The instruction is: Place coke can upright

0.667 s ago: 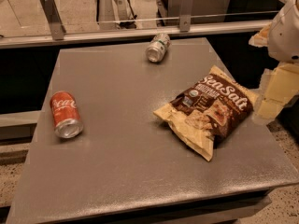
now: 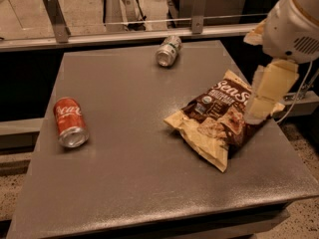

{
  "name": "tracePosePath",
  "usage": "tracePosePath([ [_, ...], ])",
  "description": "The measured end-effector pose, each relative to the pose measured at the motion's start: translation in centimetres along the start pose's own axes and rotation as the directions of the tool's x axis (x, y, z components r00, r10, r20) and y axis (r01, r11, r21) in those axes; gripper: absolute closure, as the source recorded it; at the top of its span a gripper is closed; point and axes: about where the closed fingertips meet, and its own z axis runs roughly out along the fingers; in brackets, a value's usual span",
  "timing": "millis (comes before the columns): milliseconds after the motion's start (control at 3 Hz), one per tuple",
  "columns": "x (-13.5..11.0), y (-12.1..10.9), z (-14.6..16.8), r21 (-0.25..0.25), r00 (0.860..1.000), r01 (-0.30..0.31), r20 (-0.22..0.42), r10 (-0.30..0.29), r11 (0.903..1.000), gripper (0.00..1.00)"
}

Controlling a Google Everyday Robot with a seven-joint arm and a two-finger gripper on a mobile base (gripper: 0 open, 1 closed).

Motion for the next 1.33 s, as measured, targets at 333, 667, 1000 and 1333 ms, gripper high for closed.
tracePosePath([
  [333,-6.2,-0.1,2.5,-0.044,0.997,0.007,0.08,-0.004,0.999,0.0],
  [667,-12.0,0.0,4.7,-0.079,0.99,-0.048,0.125,0.058,0.9957,0.0],
  [1000,-12.4,0.1,4.7,-0.084,0.987,-0.089,0.125,0.099,0.9925,0.0],
  [1333,-12.5,0.1,4.7,-0.083,0.987,-0.089,0.125,0.099,0.9925,0.0],
])
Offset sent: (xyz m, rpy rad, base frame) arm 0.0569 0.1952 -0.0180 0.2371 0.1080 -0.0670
